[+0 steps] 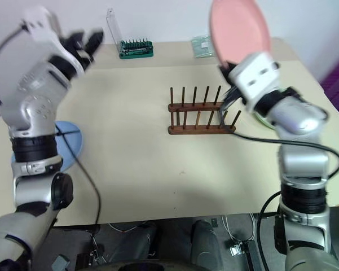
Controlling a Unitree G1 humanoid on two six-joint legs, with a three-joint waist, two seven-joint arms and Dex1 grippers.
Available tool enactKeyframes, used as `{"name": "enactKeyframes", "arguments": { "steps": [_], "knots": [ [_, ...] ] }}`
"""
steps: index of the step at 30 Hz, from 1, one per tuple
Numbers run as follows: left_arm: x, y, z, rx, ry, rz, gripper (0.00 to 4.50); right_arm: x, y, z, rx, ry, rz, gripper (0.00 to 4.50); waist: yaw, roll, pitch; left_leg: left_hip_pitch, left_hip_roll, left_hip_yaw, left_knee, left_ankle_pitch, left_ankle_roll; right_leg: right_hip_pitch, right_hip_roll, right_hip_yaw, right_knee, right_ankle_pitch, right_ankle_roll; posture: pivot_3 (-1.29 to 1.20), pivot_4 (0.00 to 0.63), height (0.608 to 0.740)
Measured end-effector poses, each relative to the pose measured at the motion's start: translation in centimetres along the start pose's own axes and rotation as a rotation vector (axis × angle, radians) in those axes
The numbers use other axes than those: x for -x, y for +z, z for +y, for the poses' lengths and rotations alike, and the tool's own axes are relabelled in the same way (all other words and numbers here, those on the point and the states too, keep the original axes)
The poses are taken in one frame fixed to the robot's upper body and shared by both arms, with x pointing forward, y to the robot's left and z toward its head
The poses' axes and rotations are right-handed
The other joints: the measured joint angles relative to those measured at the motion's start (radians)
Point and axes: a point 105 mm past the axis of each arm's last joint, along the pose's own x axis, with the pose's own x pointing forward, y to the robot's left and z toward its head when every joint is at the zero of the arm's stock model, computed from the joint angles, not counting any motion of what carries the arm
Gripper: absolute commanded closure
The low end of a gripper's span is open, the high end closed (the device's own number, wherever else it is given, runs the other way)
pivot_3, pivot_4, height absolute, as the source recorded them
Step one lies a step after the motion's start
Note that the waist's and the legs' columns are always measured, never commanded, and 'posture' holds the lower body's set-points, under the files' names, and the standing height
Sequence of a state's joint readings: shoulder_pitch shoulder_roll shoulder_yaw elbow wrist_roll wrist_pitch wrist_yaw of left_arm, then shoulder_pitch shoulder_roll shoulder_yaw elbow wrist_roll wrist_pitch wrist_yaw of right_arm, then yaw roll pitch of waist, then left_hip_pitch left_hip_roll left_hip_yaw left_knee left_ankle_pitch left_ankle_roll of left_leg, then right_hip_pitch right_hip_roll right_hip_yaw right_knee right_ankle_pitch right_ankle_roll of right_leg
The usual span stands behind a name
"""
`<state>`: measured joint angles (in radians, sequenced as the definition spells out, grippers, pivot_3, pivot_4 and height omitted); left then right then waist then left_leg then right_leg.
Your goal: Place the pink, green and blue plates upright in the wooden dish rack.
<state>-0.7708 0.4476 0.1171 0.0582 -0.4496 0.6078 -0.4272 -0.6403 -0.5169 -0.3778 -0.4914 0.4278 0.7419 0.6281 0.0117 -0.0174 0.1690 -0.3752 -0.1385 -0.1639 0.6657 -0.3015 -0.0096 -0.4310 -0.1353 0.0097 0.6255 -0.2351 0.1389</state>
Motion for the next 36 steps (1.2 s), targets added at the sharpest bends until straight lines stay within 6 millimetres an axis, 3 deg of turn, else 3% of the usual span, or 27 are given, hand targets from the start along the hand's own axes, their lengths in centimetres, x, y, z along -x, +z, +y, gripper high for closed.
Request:
{"name": "enactKeyframes", "arguments": {
  "steps": [3,7,11,20,28,36],
  "knots": [
    [1.1,-4.4,-5.1,-0.006,-0.293,0.101,1.45,0.5,2.8,0.7,-0.226,0.084,-0.096,4.5,0.001,0.0,0.0,-0.001,0.001,-0.002,-0.001,0.0,0.0,-0.001,0.001,0.0,0.0,0.0,0.0,0.0,0.15,0.74],
    [4.0,-6.1,-7.8,-0.042,-0.543,0.182,1.45,1.5,0.6,0.9,-0.375,0.087,0.029,4.5,-0.003,0.002,0.0,0.0,0.002,0.001,-0.002,0.0,0.0,-0.001,0.001,0.002,0.0,0.0,0.0,0.0,0.15,0.74],
    [6.5,-7.4,-10.5,-0.029,-0.743,0.235,1.45,2.2,-0.9,-1.3,-0.524,-0.03,0.066,4.5,-0.001,0.004,0.0,0.0,0.002,0.003,-0.001,0.0,0.0,-0.002,0.001,0.004,0.001,0.0,0.0,0.0,0.15,0.74],
    [7.0,-7.0,-12.0,-0.036,-0.816,0.233,1.45,2.8,-1.6,-3.3,-0.673,-0.07,0.058,4.5,0.0,0.004,0.0,0.0,0.002,0.003,-0.001,0.0,0.001,-0.002,0.001,0.004,0.001,0.0,0.0,0.0,0.15,0.74],
    [7.2,-7.3,-12.2,-0.033,-0.81,0.242,1.45,1.9,-2.9,-2.7,-0.72,0.007,0.11,4.5,-0.001,0.004,0.001,0.0,0.003,0.004,-0.001,0.0,0.001,-0.002,0.001,0.004,0.001,0.0,0.0,0.0,0.15,0.74],
    [7.2,-7.5,-12.1,-0.027,-0.791,0.252,1.45,1.9,-5.8,-3.8,-0.81,-0.005,0.174,4.5,-0.001,0.004,0.001,0.0,0.002,0.004,-0.001,0.0,0.001,-0.002,0.001,0.004,0.001,0.0,0.0,0.0,0.15,0.74]
  ]
}}
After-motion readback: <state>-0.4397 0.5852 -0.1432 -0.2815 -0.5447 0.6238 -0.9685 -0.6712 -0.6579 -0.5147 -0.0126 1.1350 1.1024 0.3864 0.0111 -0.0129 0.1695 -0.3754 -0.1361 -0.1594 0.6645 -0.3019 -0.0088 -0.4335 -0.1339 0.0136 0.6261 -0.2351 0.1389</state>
